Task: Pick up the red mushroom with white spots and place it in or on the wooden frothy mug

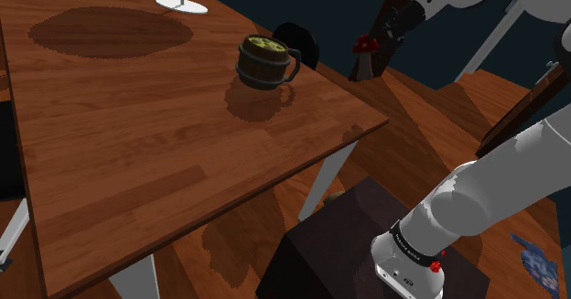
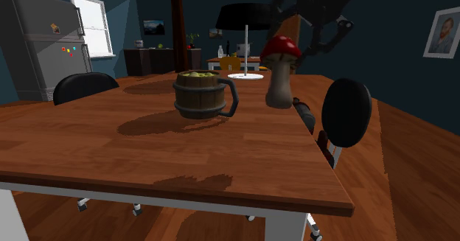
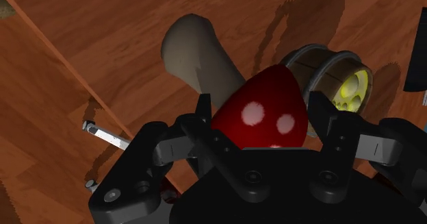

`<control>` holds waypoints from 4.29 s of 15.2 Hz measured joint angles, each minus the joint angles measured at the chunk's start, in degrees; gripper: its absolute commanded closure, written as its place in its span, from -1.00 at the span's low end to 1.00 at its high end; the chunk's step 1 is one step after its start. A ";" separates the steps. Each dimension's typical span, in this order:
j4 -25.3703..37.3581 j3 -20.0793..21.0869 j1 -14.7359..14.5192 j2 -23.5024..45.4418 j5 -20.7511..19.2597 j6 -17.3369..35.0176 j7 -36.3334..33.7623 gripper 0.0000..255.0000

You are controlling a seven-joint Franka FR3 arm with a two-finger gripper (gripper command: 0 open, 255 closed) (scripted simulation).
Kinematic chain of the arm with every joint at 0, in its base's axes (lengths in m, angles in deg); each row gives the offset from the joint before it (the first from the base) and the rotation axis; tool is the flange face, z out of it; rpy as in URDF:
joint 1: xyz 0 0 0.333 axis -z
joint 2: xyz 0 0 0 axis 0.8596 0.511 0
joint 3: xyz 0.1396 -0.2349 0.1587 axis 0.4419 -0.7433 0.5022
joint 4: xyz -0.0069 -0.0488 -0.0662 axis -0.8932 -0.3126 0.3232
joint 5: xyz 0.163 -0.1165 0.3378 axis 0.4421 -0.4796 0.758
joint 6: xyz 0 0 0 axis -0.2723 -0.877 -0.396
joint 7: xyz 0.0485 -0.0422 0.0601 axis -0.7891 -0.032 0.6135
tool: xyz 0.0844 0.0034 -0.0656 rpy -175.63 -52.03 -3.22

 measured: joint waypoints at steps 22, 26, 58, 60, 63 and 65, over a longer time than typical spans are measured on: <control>20.78 -0.95 -1.16 6.58 4.53 -12.87 -8.11 1.00; 23.96 1.40 -3.26 8.87 5.99 -11.24 -12.60 1.00; 34.01 8.73 -14.44 24.77 10.50 3.99 -26.08 1.00; 31.54 8.80 -14.92 24.02 10.19 5.62 -25.29 1.00; 27.73 8.92 -15.62 22.82 9.76 8.08 -24.10 1.00; 26.25 8.97 -15.84 22.49 9.67 9.12 -23.55 1.00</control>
